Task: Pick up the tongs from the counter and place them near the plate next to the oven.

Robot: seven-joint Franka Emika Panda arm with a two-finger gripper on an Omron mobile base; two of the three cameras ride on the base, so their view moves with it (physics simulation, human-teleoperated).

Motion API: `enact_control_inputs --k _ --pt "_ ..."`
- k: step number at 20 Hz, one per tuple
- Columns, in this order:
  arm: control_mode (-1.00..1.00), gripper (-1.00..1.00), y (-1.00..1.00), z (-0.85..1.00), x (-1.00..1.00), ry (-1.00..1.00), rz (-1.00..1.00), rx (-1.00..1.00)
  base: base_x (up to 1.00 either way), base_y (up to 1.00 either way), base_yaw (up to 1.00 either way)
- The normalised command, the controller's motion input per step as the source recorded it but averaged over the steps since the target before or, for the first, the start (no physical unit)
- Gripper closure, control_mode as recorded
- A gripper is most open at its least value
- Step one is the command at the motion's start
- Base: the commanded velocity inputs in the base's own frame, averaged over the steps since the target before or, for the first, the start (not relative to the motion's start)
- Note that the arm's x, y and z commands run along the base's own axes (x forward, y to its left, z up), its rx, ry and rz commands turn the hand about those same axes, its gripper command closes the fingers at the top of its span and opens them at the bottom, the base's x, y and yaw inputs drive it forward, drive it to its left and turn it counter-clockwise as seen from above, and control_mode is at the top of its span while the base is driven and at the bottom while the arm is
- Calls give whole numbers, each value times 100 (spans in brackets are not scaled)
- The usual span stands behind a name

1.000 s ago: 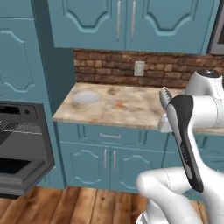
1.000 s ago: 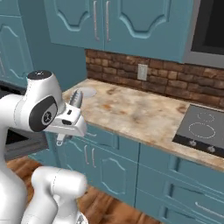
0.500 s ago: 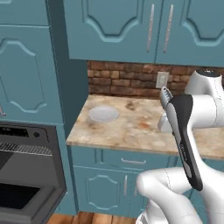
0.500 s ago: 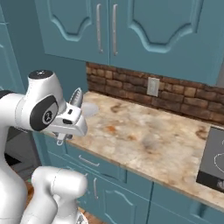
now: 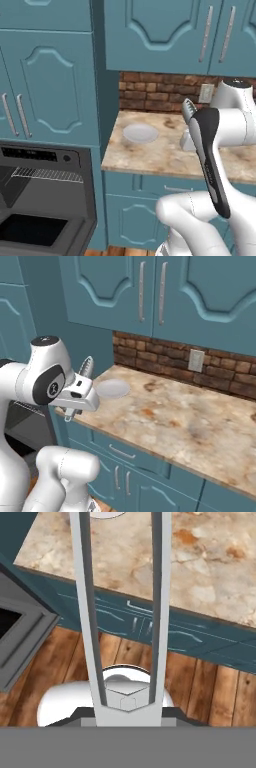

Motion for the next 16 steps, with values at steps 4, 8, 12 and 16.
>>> enact_control_inputs --k 4,8,12,16 --pt "100 100 0 0 0 0 0 0 48 26 -4" --pt "100 100 0 0 0 0 0 0 47 5 0" --pt "100 100 0 0 0 0 0 0 14 0 0" --pt "-100 100 0 -3 9 4 0 0 14 0 0"
